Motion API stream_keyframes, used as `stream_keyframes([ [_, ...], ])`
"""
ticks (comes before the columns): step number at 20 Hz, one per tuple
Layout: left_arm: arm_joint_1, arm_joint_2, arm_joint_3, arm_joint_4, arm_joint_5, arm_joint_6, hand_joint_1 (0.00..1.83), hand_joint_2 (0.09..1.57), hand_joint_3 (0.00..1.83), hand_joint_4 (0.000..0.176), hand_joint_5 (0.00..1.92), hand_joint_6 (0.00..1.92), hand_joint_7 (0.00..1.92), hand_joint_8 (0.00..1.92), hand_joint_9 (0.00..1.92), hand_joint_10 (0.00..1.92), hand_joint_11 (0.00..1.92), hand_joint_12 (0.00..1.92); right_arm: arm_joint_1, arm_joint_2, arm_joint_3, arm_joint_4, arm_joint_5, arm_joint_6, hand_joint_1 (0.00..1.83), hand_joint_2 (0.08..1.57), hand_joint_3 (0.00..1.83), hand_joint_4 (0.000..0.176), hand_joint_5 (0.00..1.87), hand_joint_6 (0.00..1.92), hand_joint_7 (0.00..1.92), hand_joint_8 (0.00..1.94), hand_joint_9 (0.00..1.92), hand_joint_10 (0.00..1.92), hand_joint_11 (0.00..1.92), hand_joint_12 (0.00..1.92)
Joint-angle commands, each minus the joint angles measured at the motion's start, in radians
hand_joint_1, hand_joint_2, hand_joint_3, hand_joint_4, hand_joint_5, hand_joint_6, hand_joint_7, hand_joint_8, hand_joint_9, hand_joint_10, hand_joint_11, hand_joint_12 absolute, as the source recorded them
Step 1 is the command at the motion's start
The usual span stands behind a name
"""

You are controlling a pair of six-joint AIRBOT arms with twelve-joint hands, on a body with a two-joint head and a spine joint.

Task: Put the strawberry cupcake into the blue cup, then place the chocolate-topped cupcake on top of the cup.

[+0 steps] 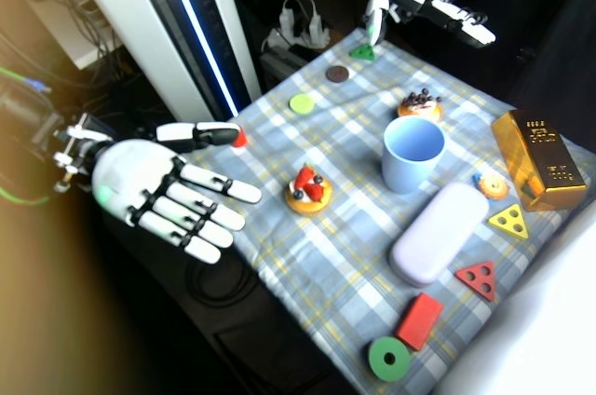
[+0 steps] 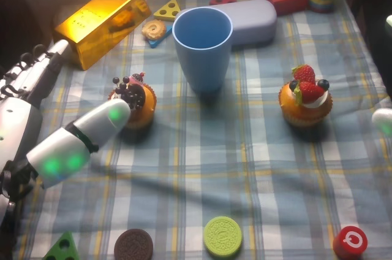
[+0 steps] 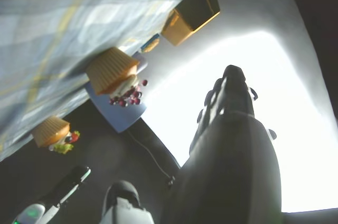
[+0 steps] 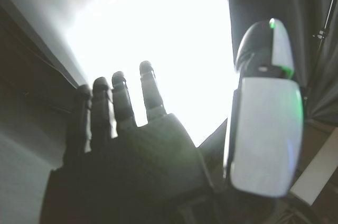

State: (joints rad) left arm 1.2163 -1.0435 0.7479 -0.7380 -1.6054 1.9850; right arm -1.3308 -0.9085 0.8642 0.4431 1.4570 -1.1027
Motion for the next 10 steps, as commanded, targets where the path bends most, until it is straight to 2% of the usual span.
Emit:
stream_keyframes([
  [1, -0.002, 0.003, 0.004, 0.049, -0.113, -0.006, 0.0, 0.93, 0.01, 0.067, 0.18, 0.0, 0.2, 0.0, 0.25, 0.0, 0.04, 0.19, 0.011, 0.0, 0.005, -0.019, 0.116, 0.008, 0.0, 1.03, 0.01, 0.057, 0.12, 0.0, 0.08, 0.0, 0.0, 0.0, 0.0, 0.0],
  [2, -0.002, 0.003, 0.004, 0.049, -0.113, -0.006, 0.0, 0.93, 0.01, 0.067, 0.18, 0.0, 0.2, 0.0, 0.25, 0.0, 0.04, 0.19, 0.011, 0.0, 0.006, -0.019, 0.116, 0.008, 0.0, 1.03, 0.01, 0.057, 0.12, 0.0, 0.08, 0.0, 0.0, 0.0, 0.0, 0.0],
  [3, -0.002, 0.003, 0.004, 0.048, -0.113, -0.006, 0.0, 0.92, 0.01, 0.06, 0.17, 0.0, 0.18, 0.0, 0.2, 0.0, 0.03, 0.19, 0.012, 0.0, 0.006, -0.019, 0.116, 0.008, 0.0, 1.04, 0.01, 0.047, 0.13, 0.0, 0.09, 0.0, 0.01, 0.0, 0.0, 0.0],
  [4, -0.002, 0.003, 0.004, 0.048, -0.113, -0.006, 0.0, 0.91, 0.0, 0.063, 0.18, 0.0, 0.18, 0.0, 0.19, 0.0, 0.06, 0.2, 0.014, 0.0, 0.007, -0.02, 0.116, 0.008, 0.0, 1.04, 0.01, 0.051, 0.12, 0.0, 0.09, 0.01, 0.01, 0.0, 0.0, 0.0],
  [5, -0.002, 0.003, 0.004, 0.047, -0.113, -0.006, 0.0, 0.91, 0.0, 0.068, 0.19, 0.01, 0.19, 0.0, 0.19, 0.0, 0.08, 0.21, 0.017, 0.001, 0.009, -0.023, 0.114, 0.008, 0.0, 1.05, 0.01, 0.045, 0.13, 0.0, 0.1, 0.01, 0.01, 0.0, 0.0, 0.0],
  [6, -0.002, 0.004, 0.004, 0.047, -0.114, -0.006, 0.0, 0.91, 0.0, 0.06, 0.2, 0.01, 0.2, 0.01, 0.2, 0.01, 0.12, 0.23, 0.024, 0.002, 0.011, -0.03, 0.108, 0.008, 0.0, 1.02, 0.0, 0.058, 0.13, 0.0, 0.12, 0.01, 0.02, 0.01, 0.0, 0.0],
  [7, -0.002, 0.004, 0.003, 0.047, -0.114, -0.006, 0.0, 0.92, 0.01, 0.057, 0.19, 0.01, 0.2, 0.0, 0.2, 0.0, 0.12, 0.23, 0.033, 0.002, 0.014, -0.038, 0.096, 0.008, 0.0, 1.01, 0.0, 0.059, 0.12, 0.0, 0.12, 0.01, 0.02, 0.01, 0.0, 0.0],
  [8, -0.002, 0.004, 0.002, 0.047, -0.116, -0.006, 0.0, 0.92, 0.0, 0.064, 0.19, 0.0, 0.19, 0.0, 0.19, 0.0, 0.12, 0.22, 0.053, 0.004, 0.021, -0.058, 0.071, 0.01, 0.01, 1.01, 0.0, 0.059, 0.12, 0.0, 0.13, 0.01, 0.04, 0.01, 0.0, 0.0],
  [9, -0.002, 0.005, 0.001, 0.046, -0.116, -0.006, 0.0, 0.92, 0.0, 0.071, 0.19, 0.0, 0.19, 0.0, 0.19, 0.0, 0.09, 0.21, 0.069, 0.004, 0.025, -0.07, 0.053, 0.013, 0.11, 1.0, 0.0, 0.045, 0.09, 0.0, 0.12, 0.01, 0.05, 0.01, 0.0, 0.0],
  [10, -0.002, 0.006, 0.0, 0.046, -0.116, -0.006, 0.0, 0.92, 0.0, 0.073, 0.19, 0.0, 0.19, 0.0, 0.2, 0.0, 0.07, 0.2, 0.093, 0.005, 0.033, -0.084, 0.03, 0.015, 0.21, 0.99, 0.0, 0.044, 0.08, 0.0, 0.1, 0.0, 0.03, 0.01, 0.0, 0.0],
])
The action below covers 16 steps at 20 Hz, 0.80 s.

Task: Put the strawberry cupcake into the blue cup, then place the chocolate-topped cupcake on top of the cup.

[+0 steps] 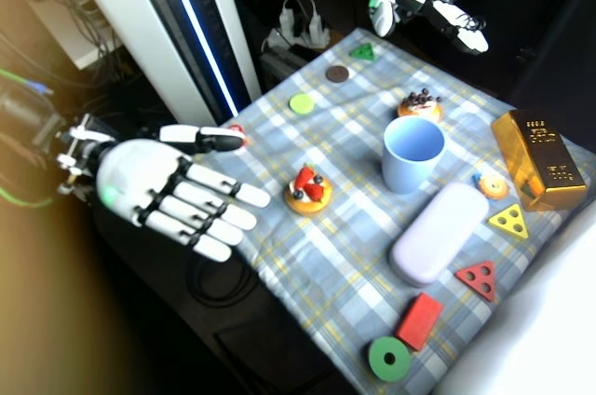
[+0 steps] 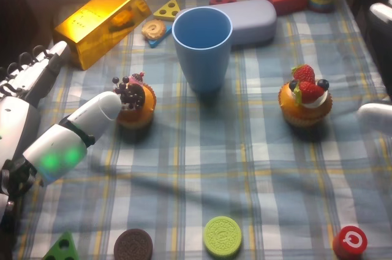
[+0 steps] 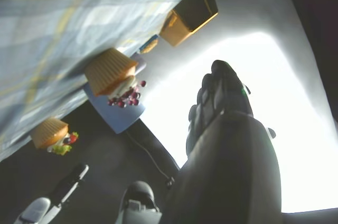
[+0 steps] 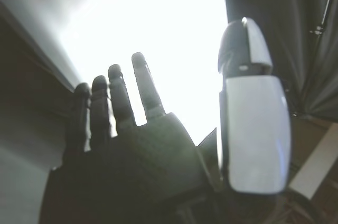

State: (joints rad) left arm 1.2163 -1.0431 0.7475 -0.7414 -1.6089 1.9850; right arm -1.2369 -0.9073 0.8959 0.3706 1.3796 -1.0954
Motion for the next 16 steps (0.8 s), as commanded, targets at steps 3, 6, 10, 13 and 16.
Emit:
stream_keyframes([
  [3, -0.002, 0.005, 0.001, 0.048, -0.111, -0.006, 0.0, 0.92, 0.0, 0.067, 0.19, 0.0, 0.19, 0.0, 0.2, 0.0, 0.13, 0.22, 0.07, -0.014, 0.059, -0.05, -0.004, 0.04, 0.39, 0.94, 0.0, 0.085, 0.08, 0.0, 0.1, 0.0, 0.03, 0.0, 0.0, 0.0],
  [6, -0.002, 0.005, 0.001, 0.046, -0.109, -0.006, 0.0, 0.91, 0.0, 0.07, 0.17, 0.0, 0.17, 0.0, 0.2, 0.0, 0.09, 0.2, 0.138, -0.044, 0.137, -0.121, -0.113, 0.134, 0.44, 0.94, 0.0, 0.044, 0.04, 0.0, 0.1, 0.01, 0.04, 0.0, 0.02, 0.02],
  [10, -0.002, 0.005, 0.001, 0.046, -0.106, -0.006, 0.0, 0.93, 0.0, 0.054, 0.19, 0.01, 0.19, 0.0, 0.2, 0.0, 0.08, 0.19, 0.219, -0.084, 0.194, -0.183, -0.236, 0.138, 0.37, 0.89, 0.0, 0.028, 0.09, 0.01, 0.22, 0.02, 0.08, 0.01, 0.0, 0.0],
  [13, -0.002, 0.005, 0.001, 0.046, -0.105, -0.006, 0.0, 0.91, 0.0, 0.081, 0.19, 0.0, 0.19, 0.0, 0.21, 0.0, 0.07, 0.18, 0.275, -0.131, 0.25, -0.223, -0.337, 0.139, 0.34, 0.86, 0.0, 0.052, 0.14, 0.01, 0.27, 0.0, 0.16, 0.01, 0.0, 0.37],
  [16, -0.002, 0.005, 0.0, 0.046, -0.104, -0.006, 0.0, 0.92, 0.0, 0.08, 0.19, 0.0, 0.19, 0.0, 0.21, 0.0, 0.08, 0.18, 0.285, -0.147, 0.268, -0.229, -0.365, 0.139, 0.28, 0.85, 0.0, 0.057, 0.17, 0.01, 0.31, 0.01, 0.2, 0.01, 0.0, 0.43],
])
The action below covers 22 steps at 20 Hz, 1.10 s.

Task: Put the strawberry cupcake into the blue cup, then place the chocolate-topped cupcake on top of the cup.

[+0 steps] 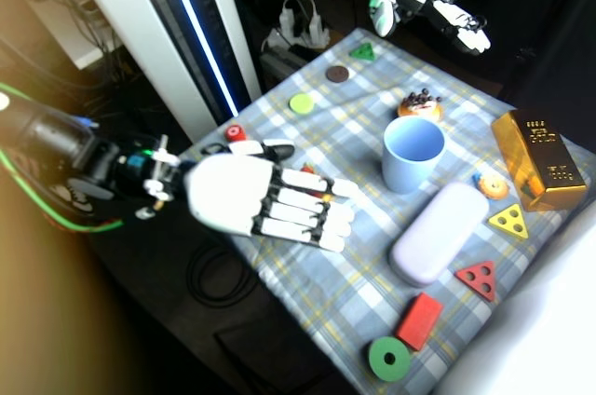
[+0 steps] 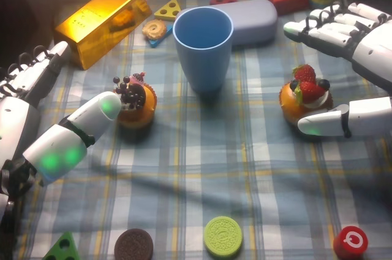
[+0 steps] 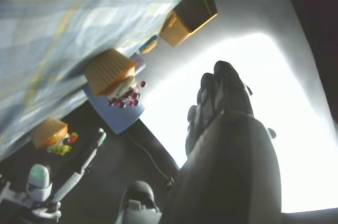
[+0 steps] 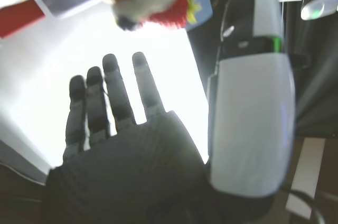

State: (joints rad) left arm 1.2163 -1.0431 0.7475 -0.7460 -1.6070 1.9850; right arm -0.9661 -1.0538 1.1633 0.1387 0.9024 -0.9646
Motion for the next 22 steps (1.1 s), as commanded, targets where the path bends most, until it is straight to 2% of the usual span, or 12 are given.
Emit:
stream_keyframes([
  [1, -0.002, 0.005, 0.0, 0.051, -0.105, -0.006, 0.0, 0.92, 0.0, 0.069, 0.2, 0.0, 0.2, 0.0, 0.21, 0.0, 0.08, 0.18, 0.016, -0.004, 0.004, -0.003, 0.102, 0.008, 0.29, 0.85, 0.0, 0.063, 0.21, 0.0, 0.38, 0.0, 0.27, 0.01, 0.0, 0.6],
  [3, -0.002, 0.005, 0.0, 0.051, -0.104, -0.006, 0.0, 0.93, 0.0, 0.062, 0.19, 0.0, 0.19, 0.0, 0.22, 0.0, 0.1, 0.19, 0.018, -0.006, 0.006, -0.014, 0.087, 0.008, 0.31, 0.85, 0.0, 0.065, 0.23, 0.0, 0.41, 0.01, 0.29, 0.01, 0.0, 0.65],
  [5, -0.002, 0.005, 0.0, 0.051, -0.104, -0.006, 0.0, 0.93, 0.0, 0.071, 0.18, 0.0, 0.18, 0.0, 0.2, 0.0, 0.08, 0.18, 0.02, -0.012, 0.014, -0.018, 0.071, 0.008, 0.39, 0.9, 0.0, 0.016, 0.31, 0.0, 0.54, 0.0, 0.41, 0.01, 0.02, 0.68],
  [7, -0.002, 0.005, -0.001, 0.051, -0.104, -0.006, 0.0, 0.93, 0.0, 0.064, 0.18, 0.0, 0.18, 0.0, 0.2, 0.0, 0.09, 0.18, 0.021, -0.024, 0.023, -0.018, 0.059, 0.008, 0.39, 0.91, 0.0, 0.015, 0.34, 0.01, 0.55, 0.01, 0.44, 0.02, 0.04, 0.69],
  [8, -0.002, 0.005, -0.001, 0.051, -0.105, -0.006, 0.0, 0.92, 0.0, 0.064, 0.19, 0.01, 0.19, 0.0, 0.22, 0.01, 0.08, 0.17, 0.021, -0.031, 0.027, -0.018, 0.055, 0.008, 0.42, 0.96, 0.0, 0.015, 0.45, 0.0, 0.61, 0.0, 0.57, 0.01, 0.24, 0.64],
  [9, -0.002, 0.005, -0.001, 0.051, -0.105, -0.006, 0.0, 0.92, 0.0, 0.064, 0.19, 0.01, 0.19, 0.0, 0.22, 0.01, 0.08, 0.17, 0.021, -0.036, 0.029, -0.019, 0.053, 0.008, 0.42, 0.96, 0.0, 0.015, 0.45, 0.0, 0.61, 0.0, 0.57, 0.01, 0.24, 0.64],
  [10, -0.002, 0.005, -0.001, 0.051, -0.104, -0.006, 0.0, 0.93, 0.0, 0.062, 0.19, 0.01, 0.2, 0.01, 0.23, 0.01, 0.06, 0.16, 0.022, -0.04, 0.032, -0.02, 0.05, 0.008, 0.41, 0.97, 0.0, 0.034, 0.45, 0.0, 0.65, 0.0, 0.64, 0.0, 0.34, 0.55],
  [11, -0.002, 0.006, -0.002, 0.051, -0.105, -0.006, 0.0, 0.93, 0.0, 0.058, 0.19, 0.0, 0.19, 0.0, 0.23, 0.01, 0.06, 0.16, 0.022, -0.044, 0.034, -0.021, 0.049, 0.008, 0.43, 1.01, 0.0, 0.016, 0.48, 0.0, 0.74, 0.01, 0.81, 0.02, 0.58, 0.68],
  [12, -0.002, 0.006, -0.002, 0.051, -0.107, -0.006, 0.0, 0.93, 0.0, 0.058, 0.19, 0.0, 0.19, 0.0, 0.23, 0.01, 0.06, 0.16, 0.023, -0.046, 0.035, -0.022, 0.048, 0.008, 0.43, 1.01, 0.0, 0.016, 0.48, 0.0, 0.74, 0.01, 0.81, 0.02, 0.58, 0.68],
  [13, -0.002, 0.006, -0.002, 0.05, -0.112, -0.006, 0.0, 0.93, 0.0, 0.062, 0.19, 0.0, 0.19, 0.0, 0.22, 0.0, 0.06, 0.16, 0.023, -0.047, 0.035, -0.022, 0.048, 0.008, 0.43, 1.02, 0.0, 0.013, 0.53, 0.0, 0.83, 0.0, 0.99, 0.03, 0.73, 0.89],
  [21, -0.002, 0.011, -0.005, 0.05, -0.116, -0.006, 0.0, 0.93, 0.0, 0.067, 0.19, 0.0, 0.2, 0.0, 0.22, 0.01, 0.1, 0.17, 0.027, -0.081, 0.054, -0.021, 0.037, 0.008, 0.38, 1.07, 0.0, 0.0, 0.58, 0.0, 0.89, 0.0, 1.04, 0.0, 0.71, 0.99],
  [22, -0.002, 0.011, -0.005, 0.05, -0.114, -0.006, 0.0, 0.92, 0.0, 0.079, 0.19, 0.0, 0.19, 0.0, 0.21, 0.0, 0.1, 0.17, 0.027, -0.084, 0.054, -0.021, 0.035, 0.008, 0.4, 1.09, 0.0, 0.0, 0.61, 0.0, 0.92, 0.0, 1.14, 0.02, 0.81, 1.02],
])
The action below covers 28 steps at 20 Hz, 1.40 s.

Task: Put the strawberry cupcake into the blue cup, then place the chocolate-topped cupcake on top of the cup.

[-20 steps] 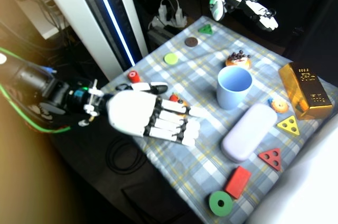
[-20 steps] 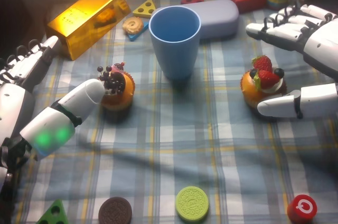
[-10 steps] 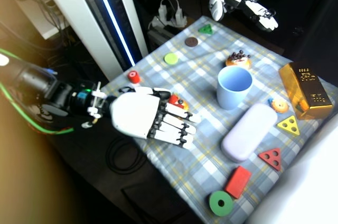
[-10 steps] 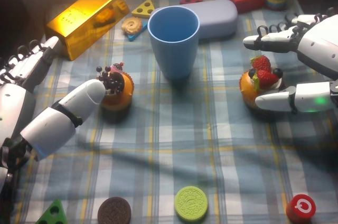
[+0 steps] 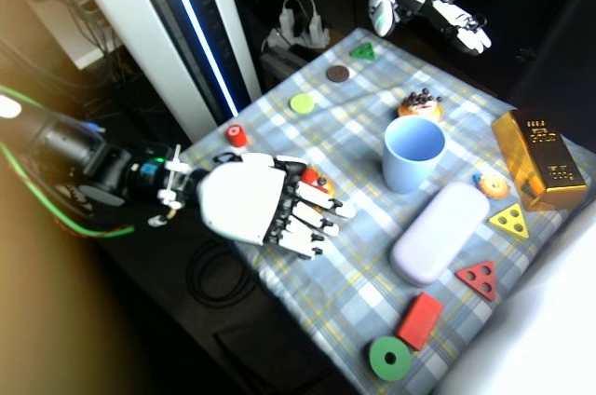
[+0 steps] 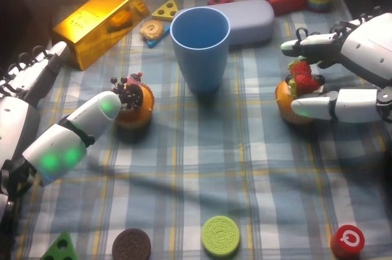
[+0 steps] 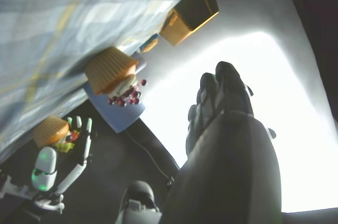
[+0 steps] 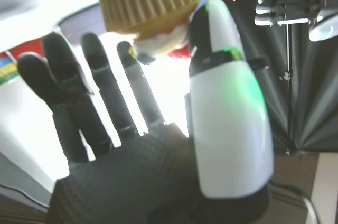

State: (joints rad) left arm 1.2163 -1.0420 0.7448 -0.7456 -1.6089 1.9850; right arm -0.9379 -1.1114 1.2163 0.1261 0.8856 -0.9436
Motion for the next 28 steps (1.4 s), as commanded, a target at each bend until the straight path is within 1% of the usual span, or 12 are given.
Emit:
stream_keyframes([
  [1, -0.002, 0.01, -0.002, 0.049, -0.112, -0.006, 0.0, 0.92, 0.0, 0.079, 0.19, 0.0, 0.19, 0.0, 0.21, 0.0, 0.1, 0.17, -0.001, -0.028, 0.001, -0.01, 0.052, -0.013, 0.4, 1.09, 0.0, 0.0, 0.61, 0.0, 0.92, 0.0, 1.14, 0.02, 0.81, 1.02],
  [3, -0.002, 0.01, -0.002, 0.049, -0.112, -0.006, 0.0, 0.92, 0.0, 0.067, 0.19, 0.0, 0.19, 0.0, 0.2, 0.0, 0.09, 0.16, 0.001, -0.03, 0.001, -0.022, 0.052, -0.001, 0.38, 1.12, 0.0, 0.0, 0.62, 0.0, 0.96, 0.01, 1.18, 0.02, 0.8, 1.15],
  [9, -0.002, 0.011, -0.002, 0.049, -0.11, -0.006, 0.0, 0.92, 0.0, 0.077, 0.18, 0.0, 0.2, 0.0, 0.21, 0.0, 0.07, 0.15, 0.003, -0.03, 0.006, -0.053, 0.052, 0.041, 0.34, 1.19, 0.01, 0.0, 0.67, 0.01, 1.01, 0.01, 1.21, 0.01, 0.83, 1.1],
  [12, -0.002, 0.012, -0.002, 0.049, -0.109, -0.006, 0.0, 0.93, 0.0, 0.055, 0.19, 0.0, 0.2, 0.0, 0.22, 0.01, 0.09, 0.16, 0.003, -0.022, 0.0, -0.076, 0.052, 0.061, 0.37, 1.2, 0.0, 0.0, 0.74, 0.0, 1.09, 0.0, 1.3, 0.02, 0.83, 1.26],
  [14, -0.002, 0.012, -0.002, 0.049, -0.108, -0.006, 0.0, 0.93, 0.0, 0.066, 0.19, 0.0, 0.2, 0.0, 0.21, 0.0, 0.1, 0.16, 0.003, -0.01, -0.013, -0.091, 0.052, 0.06, 0.38, 1.19, 0.0, 0.0, 0.69, 0.0, 0.99, 0.0, 1.16, 0.0, 0.75, 1.23],
  [16, -0.002, 0.012, -0.002, 0.049, -0.107, -0.006, 0.0, 0.92, 0.0, 0.091, 0.18, 0.0, 0.19, 0.0, 0.21, 0.0, 0.09, 0.15, 0.007, 0.014, -0.038, -0.086, 0.052, 0.012, 0.24, 0.97, 0.0, 0.0, 0.39, 0.0, 0.62, 0.0, 0.64, 0.0, 0.27, 0.85],
  [17, -0.002, 0.012, -0.002, 0.049, -0.106, -0.006, 0.0, 0.92, 0.0, 0.091, 0.18, 0.0, 0.19, 0.0, 0.21, 0.0, 0.09, 0.15, 0.011, 0.025, -0.052, -0.08, 0.052, -0.015, 0.24, 0.97, 0.0, 0.0, 0.39, 0.0, 0.62, 0.0, 0.64, 0.0, 0.27, 0.85],
  [18, 0.0, 0.012, -0.002, 0.049, -0.107, -0.006, 0.0, 0.92, 0.0, 0.092, 0.17, 0.0, 0.19, 0.0, 0.21, 0.01, 0.07, 0.14, 0.024, 0.065, -0.098, -0.062, 0.056, -0.1, 0.23, 0.85, 0.0, 0.0, 0.06, 0.0, 0.13, 0.0, 0.16, 0.0, 0.0, 0.58],
  [19, 0.0, 0.012, -0.002, 0.049, -0.107, -0.006, 0.0, 0.92, 0.0, 0.092, 0.17, 0.0, 0.19, 0.0, 0.21, 0.01, 0.07, 0.14, 0.025, 0.068, -0.1, -0.062, 0.056, -0.102, 0.23, 0.85, 0.0, 0.0, 0.06, 0.0, 0.13, 0.0, 0.16, 0.0, 0.0, 0.58],
  [20, 0.0, 0.012, -0.002, 0.049, -0.107, -0.006, 0.0, 0.92, 0.0, 0.1, 0.18, 0.0, 0.19, 0.0, 0.22, 0.01, 0.07, 0.13, 0.03, 0.08, -0.107, -0.062, 0.058, -0.104, 0.2, 0.84, 0.0, 0.0, 0.01, 0.0, 0.03, 0.0, 0.07, 0.01, 0.0, 0.34],
  [22, 0.001, 0.012, -0.002, 0.049, -0.106, -0.006, 0.0, 0.92, 0.0, 0.083, 0.18, 0.0, 0.19, 0.0, 0.21, 0.0, 0.08, 0.14, 0.034, 0.108, -0.124, -0.069, 0.058, -0.103, 0.17, 0.83, 0.0, 0.0, 0.0, 0.0, 0.0, 0.0, 0.0, 0.0, 0.0, 0.02],
  [28, -0.002, 0.016, -0.002, 0.052, -0.083, -0.006, 0.0, 0.91, 0.0, 0.091, 0.18, 0.0, 0.19, 0.0, 0.2, 0.01, 0.08, 0.13, 0.043, 0.205, -0.103, -0.167, 0.019, 0.091, 0.22, 0.84, 0.0, 0.002, 0.0, 0.0, 0.0, 0.0, 0.0, 0.0, 0.0, 0.0],
])
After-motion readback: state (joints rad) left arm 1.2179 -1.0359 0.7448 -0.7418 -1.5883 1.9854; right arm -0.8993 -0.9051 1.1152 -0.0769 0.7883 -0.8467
